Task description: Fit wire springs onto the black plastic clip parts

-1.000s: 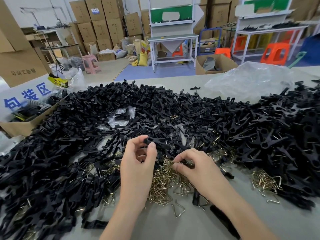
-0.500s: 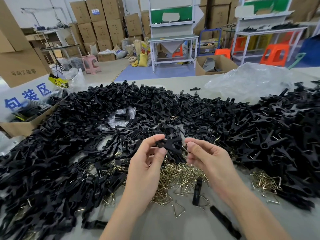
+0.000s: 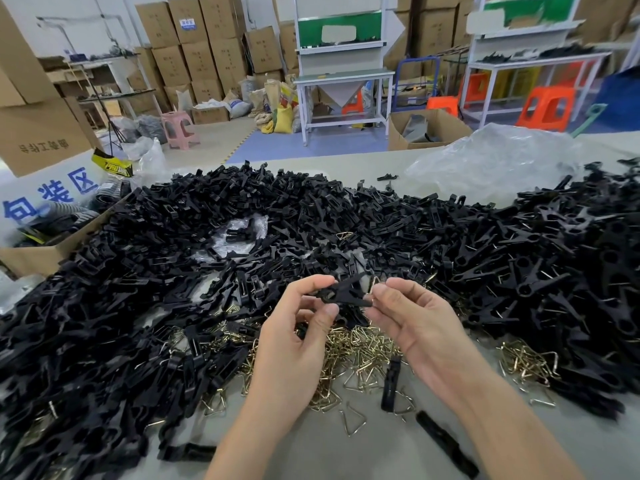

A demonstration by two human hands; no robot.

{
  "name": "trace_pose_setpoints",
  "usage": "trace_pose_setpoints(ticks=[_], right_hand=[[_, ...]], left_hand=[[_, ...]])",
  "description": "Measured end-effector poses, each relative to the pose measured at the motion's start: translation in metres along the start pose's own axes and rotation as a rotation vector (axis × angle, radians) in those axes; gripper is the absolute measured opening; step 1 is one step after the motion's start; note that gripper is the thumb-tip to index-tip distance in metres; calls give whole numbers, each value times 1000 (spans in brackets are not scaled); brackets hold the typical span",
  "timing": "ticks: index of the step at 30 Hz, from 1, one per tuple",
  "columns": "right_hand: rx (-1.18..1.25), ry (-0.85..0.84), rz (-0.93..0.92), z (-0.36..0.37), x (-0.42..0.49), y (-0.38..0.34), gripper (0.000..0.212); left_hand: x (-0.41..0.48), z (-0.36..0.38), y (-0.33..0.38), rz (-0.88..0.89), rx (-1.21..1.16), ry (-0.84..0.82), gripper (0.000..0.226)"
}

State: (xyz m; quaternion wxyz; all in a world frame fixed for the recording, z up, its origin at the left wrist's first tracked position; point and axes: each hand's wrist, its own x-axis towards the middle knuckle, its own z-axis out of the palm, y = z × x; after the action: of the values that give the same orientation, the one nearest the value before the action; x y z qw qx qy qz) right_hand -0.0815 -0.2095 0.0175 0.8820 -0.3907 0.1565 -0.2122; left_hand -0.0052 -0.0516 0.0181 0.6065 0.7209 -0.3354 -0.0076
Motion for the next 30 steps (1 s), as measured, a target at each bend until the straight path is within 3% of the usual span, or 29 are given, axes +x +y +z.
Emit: trace_pose_setpoints(ticks=[6,17,30], right_hand=[[-3,-20,-5,3,-3,-4,30],[67,17,88,10,-4,4,19],[-284,16,-91,8,-9,5,24]], left_hand=[[-1,2,-2,23,58,-34,41],[-3,5,-7,131,214,-3,43],[1,-2,-10,333,545,25,24]])
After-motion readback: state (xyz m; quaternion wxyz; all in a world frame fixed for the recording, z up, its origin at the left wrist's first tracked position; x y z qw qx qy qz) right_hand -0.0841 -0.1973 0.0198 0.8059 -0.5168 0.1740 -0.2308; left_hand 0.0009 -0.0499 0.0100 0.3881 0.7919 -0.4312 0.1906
